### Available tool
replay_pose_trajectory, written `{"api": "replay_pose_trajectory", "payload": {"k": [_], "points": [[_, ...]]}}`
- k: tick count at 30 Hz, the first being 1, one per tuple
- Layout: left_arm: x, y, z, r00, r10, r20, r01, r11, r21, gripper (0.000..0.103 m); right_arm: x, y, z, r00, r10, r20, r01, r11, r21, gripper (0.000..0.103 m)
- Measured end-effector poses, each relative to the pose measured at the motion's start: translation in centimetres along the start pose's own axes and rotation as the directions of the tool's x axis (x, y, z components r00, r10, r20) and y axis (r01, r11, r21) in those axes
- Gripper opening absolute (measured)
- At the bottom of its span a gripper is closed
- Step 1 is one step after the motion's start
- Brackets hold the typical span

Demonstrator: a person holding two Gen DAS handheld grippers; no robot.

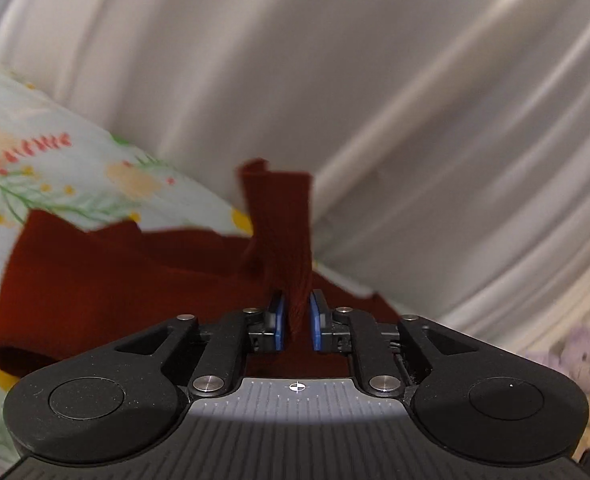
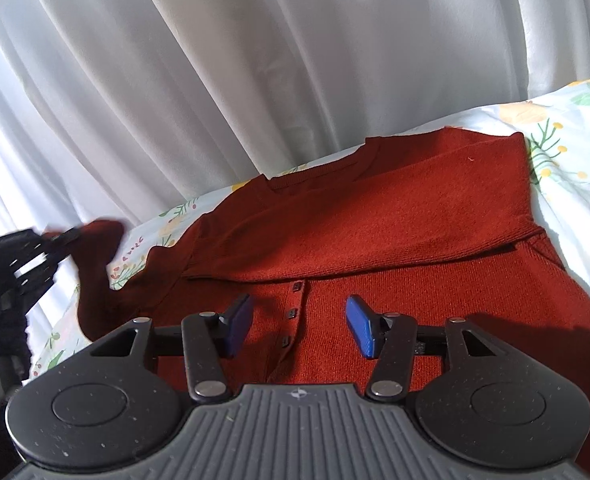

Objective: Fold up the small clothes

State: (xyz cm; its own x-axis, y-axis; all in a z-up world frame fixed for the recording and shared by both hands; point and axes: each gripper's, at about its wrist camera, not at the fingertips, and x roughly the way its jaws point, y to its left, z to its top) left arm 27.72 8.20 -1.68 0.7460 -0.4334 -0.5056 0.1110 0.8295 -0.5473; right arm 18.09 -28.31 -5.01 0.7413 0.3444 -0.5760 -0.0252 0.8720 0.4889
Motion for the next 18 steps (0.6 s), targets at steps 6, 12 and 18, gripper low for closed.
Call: {"api": "replay_pose_trajectory", "payload": {"k": [6,12,18], "points": [[3.6,-0.9,-5.2,0.977,0.110,-0.183,-0.112,0.994,0.000,0.057,1.4,-0.9,1.1,0.999,0.028,-0.034,-0.026,0.999,0.037,0.051],[0.6,1.8,-5.3,0.977,0.173,-0.126,-0.186,0.977,-0.104,0.088,6.1,-1.2,3.2,0.981,0.161,-0.112,-0.141,0.976,0.166,0.051],[-0.5,4.0,-6.1,0.989,0.104,-0.104,-0.123,0.974,-0.190,0.097,12.8,-0.9,5.1,0.949,0.256,-0.186,-0.194,0.935,0.298,0.051]]}}
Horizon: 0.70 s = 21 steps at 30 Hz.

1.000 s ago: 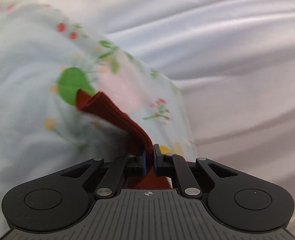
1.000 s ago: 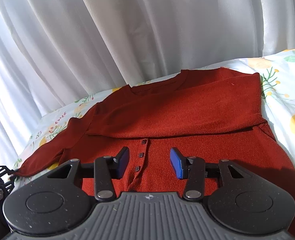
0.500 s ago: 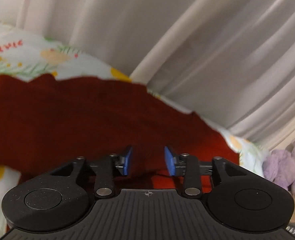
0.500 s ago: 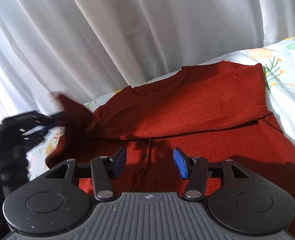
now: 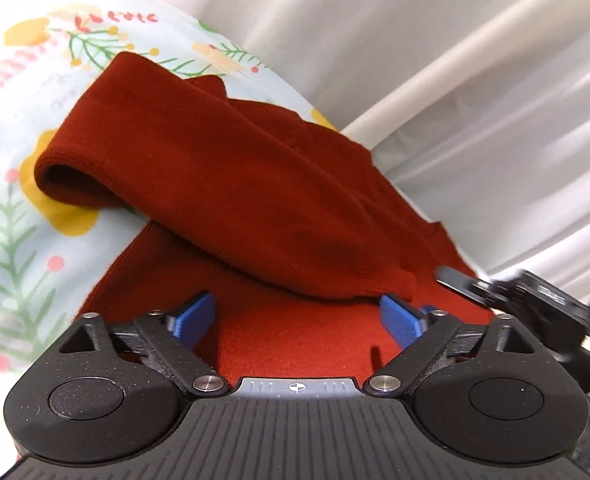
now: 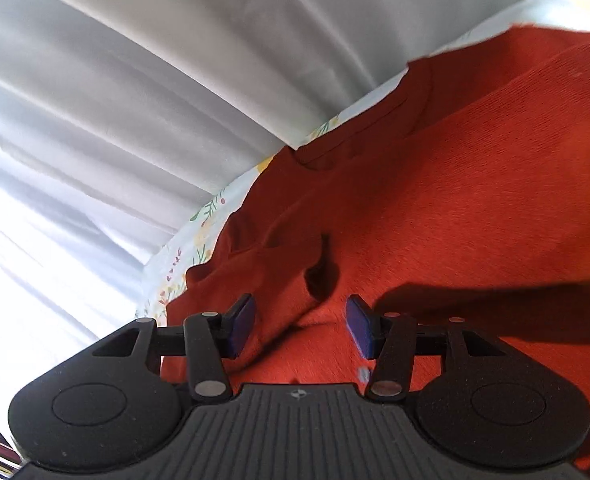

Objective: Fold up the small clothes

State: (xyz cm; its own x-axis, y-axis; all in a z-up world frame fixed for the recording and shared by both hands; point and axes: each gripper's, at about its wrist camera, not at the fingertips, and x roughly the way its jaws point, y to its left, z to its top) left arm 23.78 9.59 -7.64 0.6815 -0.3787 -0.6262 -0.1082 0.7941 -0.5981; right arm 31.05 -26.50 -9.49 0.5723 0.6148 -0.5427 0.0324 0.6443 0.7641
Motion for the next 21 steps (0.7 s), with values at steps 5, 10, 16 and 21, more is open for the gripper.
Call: {"api": "replay_pose_trajectory", "payload": {"k": [5,10,16,21], "points": [[0.0,1.3,0.0,0.998,-0.067,0.019,0.069,0.993,-0.092,0.102,3.3,0.1,1.1,0.998,0.010,-0.056,-0.010,1.000,0.017,0.047],[-0.5,0.9,1.2,1.000,-0.009,-0.003,0.008,0.996,-0.094,0.102,4.9,2.1,1.0,0.996,-0.063,-0.065,0.056,0.994,-0.096,0.006],[-0.6,-0.3,2.6,0.996,0.070,0.057,-0.071,0.997,0.011,0.094,0.1,5.9,1.3,0.953,-0.173,0.248,0.250,0.911,-0.328,0.003],[0.5,-0.2,3.1,0.997,0.071,0.036,-0.071,0.997,0.018,0.093,-3.8,2.8,2.0,0.852,-0.342,0.397,0.475,0.825,-0.308,0.003]]}}
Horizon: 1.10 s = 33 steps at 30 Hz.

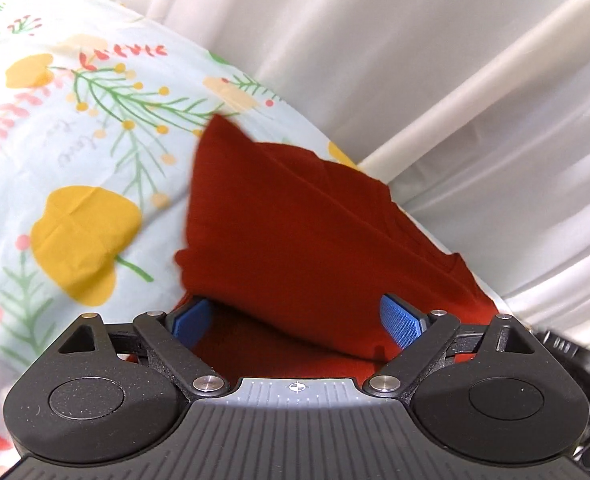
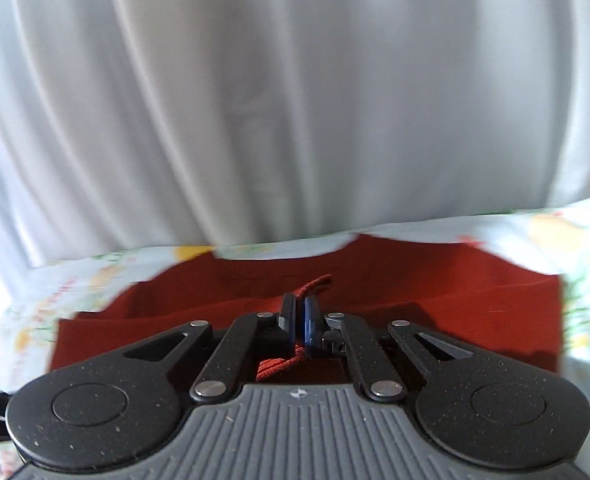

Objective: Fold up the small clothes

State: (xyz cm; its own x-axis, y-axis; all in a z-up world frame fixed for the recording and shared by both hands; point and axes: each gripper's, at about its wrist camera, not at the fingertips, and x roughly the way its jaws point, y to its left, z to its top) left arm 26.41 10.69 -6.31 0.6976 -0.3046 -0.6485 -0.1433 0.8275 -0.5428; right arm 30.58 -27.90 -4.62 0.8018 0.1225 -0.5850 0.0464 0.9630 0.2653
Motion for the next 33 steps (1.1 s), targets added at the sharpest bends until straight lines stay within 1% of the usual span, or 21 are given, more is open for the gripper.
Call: {"api": "replay_pose_trajectory", "payload": {"k": [2,5,6,8,9,10,11,12,14,17,18,19,20,21,23,24,26,27,30,32,33], "points": [[0.4,-0.2,0.2,1.000,0.000,-0.001,0.000,1.000,0.007,0.093,0.4,-2.6,-0.4,0.999,-0.041,-0.036,0.043,0.997,0.062,0.003],[1.1,-0.7,0.5,1.000,0.009,-0.005,-0.009,1.000,0.028,0.093,1.1,-5.3,-1.3,0.995,-0.056,-0.088,0.069,0.986,0.150,0.003],[1.2,-0.7,0.6,1.000,0.008,-0.010,-0.007,1.000,0.029,0.093,1.2,-6.1,-1.6,0.994,-0.048,-0.100,0.064,0.983,0.172,0.003],[1.5,-0.9,0.8,1.000,0.005,-0.017,-0.005,0.999,0.034,0.093,1.4,-7.1,-2.2,0.992,0.020,-0.121,0.012,0.966,0.259,0.007],[1.7,-1.1,0.8,1.000,0.007,-0.021,-0.006,0.999,0.040,0.093,1.6,-7.6,-2.4,0.990,0.063,-0.126,-0.022,0.952,0.304,0.011],[1.8,-1.2,0.8,1.000,0.007,-0.024,-0.006,0.999,0.045,0.093,1.9,-7.7,-2.8,0.988,0.096,-0.119,-0.051,0.939,0.340,0.021],[2.0,-1.3,0.8,1.000,0.004,-0.028,-0.002,0.999,0.050,0.093,1.9,-7.9,-2.9,0.988,0.116,-0.102,-0.072,0.930,0.361,0.025],[2.1,-1.4,0.8,0.999,0.002,-0.032,0.000,0.998,0.055,0.093,2.1,-7.9,-3.0,0.987,0.132,-0.095,-0.088,0.924,0.372,0.032],[2.6,-1.7,0.8,0.999,0.003,-0.039,-0.001,0.998,0.062,0.093,2.0,-8.1,-2.9,0.985,0.147,-0.089,-0.104,0.921,0.375,0.034],[2.9,-2.0,0.7,0.999,0.006,-0.047,-0.002,0.998,0.070,0.093,2.5,-6.7,-2.7,0.986,0.133,-0.098,-0.096,0.944,0.316,0.034],[2.9,-2.1,0.7,0.999,0.006,-0.050,-0.002,0.997,0.078,0.093,2.6,-6.0,-2.5,0.986,0.125,-0.109,-0.090,0.956,0.278,0.017],[2.8,-2.3,0.7,0.999,0.007,-0.053,-0.002,0.996,0.092,0.093,2.8,-5.3,-2.4,0.985,0.121,-0.127,-0.088,0.967,0.240,0.005],[2.8,-2.6,0.7,0.998,0.012,-0.054,-0.006,0.994,0.113,0.093,2.6,-4.4,-2.1,0.987,0.095,-0.130,-0.068,0.979,0.194,0.005],[2.7,-2.8,0.7,0.998,0.024,-0.053,-0.017,0.991,0.135,0.093,2.2,-3.5,-1.9,0.992,0.054,-0.115,-0.041,0.992,0.116,0.005],[2.6,-3.1,0.8,0.998,0.045,-0.051,-0.036,0.985,0.169,0.093,0.9,-2.1,-1.3,0.999,-0.040,-0.029,0.039,0.999,-0.036,0.005],[2.5,-3.0,0.9,0.998,0.041,-0.054,-0.031,0.984,0.175,0.093,0.2,-1.8,-1.1,0.995,-0.100,0.025,0.101,0.991,-0.086,0.005],[2.5,-2.9,0.9,0.997,0.007,-0.075,0.005,0.987,0.159,0.093,-0.5,-1.8,-0.8,0.969,-0.221,0.111,0.237,0.958,-0.159,0.005],[2.5,-3.0,0.8,0.997,0.006,-0.075,0.006,0.987,0.158,0.093,-0.4,-2.3,-0.7,0.961,-0.251,0.116,0.268,0.949,-0.166,0.005],[2.3,-3.5,0.7,0.996,0.014,-0.083,0.002,0.982,0.188,0.093,0.6,-4.3,-0.8,0.959,-0.278,0.060,0.283,0.949,-0.139,0.005],[1.7,-3.8,0.9,0.996,0.027,-0.083,-0.010,0.979,0.205,0.093,1.1,-5.1,-1.1,0.967,-0.256,0.006,0.255,0.960,-0.111,0.005],[1.3,-4.1,1.1,0.997,0.029,-0.073,-0.013,0.976,0.216,0.093,1.1,-5.4,-1.4,0.967,-0.253,-0.004,0.251,0.963,-0.098,0.006]]}}
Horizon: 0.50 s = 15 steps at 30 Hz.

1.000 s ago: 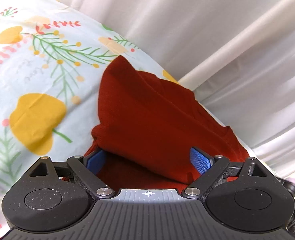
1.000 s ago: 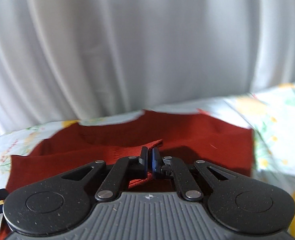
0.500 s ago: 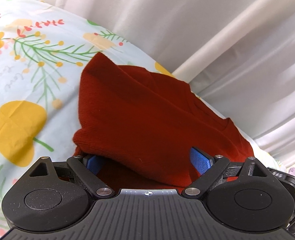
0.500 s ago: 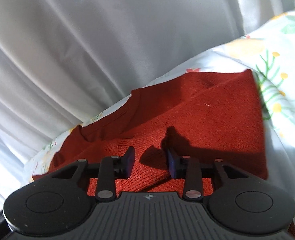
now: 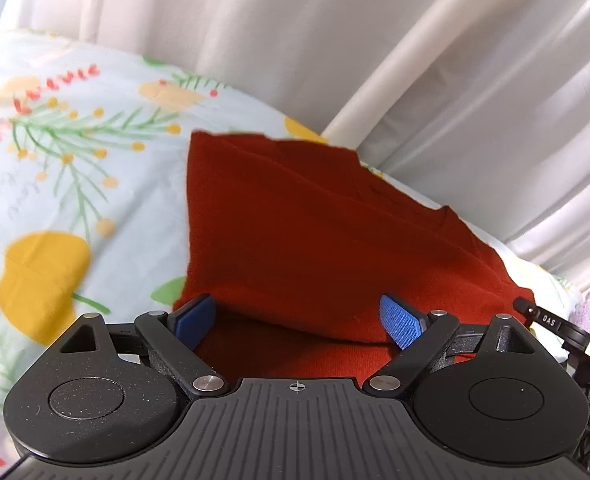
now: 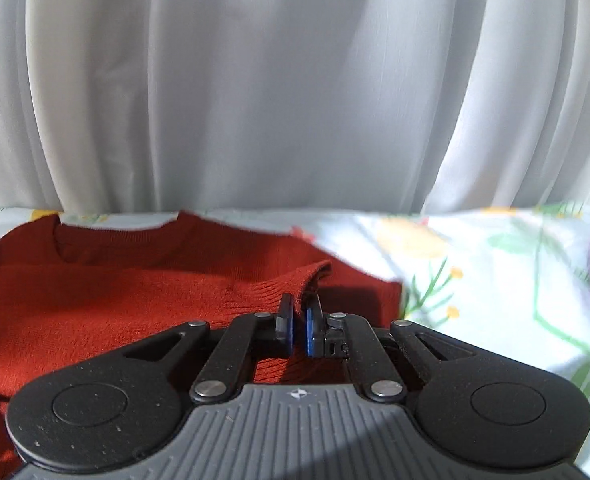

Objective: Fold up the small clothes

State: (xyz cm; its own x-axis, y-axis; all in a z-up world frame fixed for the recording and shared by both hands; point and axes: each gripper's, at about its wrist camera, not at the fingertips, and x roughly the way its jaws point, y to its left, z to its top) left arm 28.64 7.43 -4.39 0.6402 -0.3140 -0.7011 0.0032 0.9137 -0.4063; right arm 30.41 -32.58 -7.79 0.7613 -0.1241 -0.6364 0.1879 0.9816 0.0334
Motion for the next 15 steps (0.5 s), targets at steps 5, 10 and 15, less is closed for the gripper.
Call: {"api": "replay_pose_trajectory", "payload": {"k": [5,10,15], "points": [[-1.9,-1.2,1.2,0.995,0.007,0.096,-0.013,0.998,0.064,0.097,-1.8,-1.0,0.0,0.999,-0.018,0.046,0.014,0.997,0.070,0.016],[1.9,-3.7,1.3,0.995,0.012,0.100,-0.028,0.987,0.158,0.097,-2.8,1.4,0.4,0.980,0.186,0.071,-0.193,0.973,0.127,0.051],[6.4,-6.2,0.2,0.986,0.105,0.128,-0.138,0.950,0.279,0.097,-0.3,6.0,-0.9,0.984,0.179,0.021,-0.180,0.984,0.006,0.018]]}}
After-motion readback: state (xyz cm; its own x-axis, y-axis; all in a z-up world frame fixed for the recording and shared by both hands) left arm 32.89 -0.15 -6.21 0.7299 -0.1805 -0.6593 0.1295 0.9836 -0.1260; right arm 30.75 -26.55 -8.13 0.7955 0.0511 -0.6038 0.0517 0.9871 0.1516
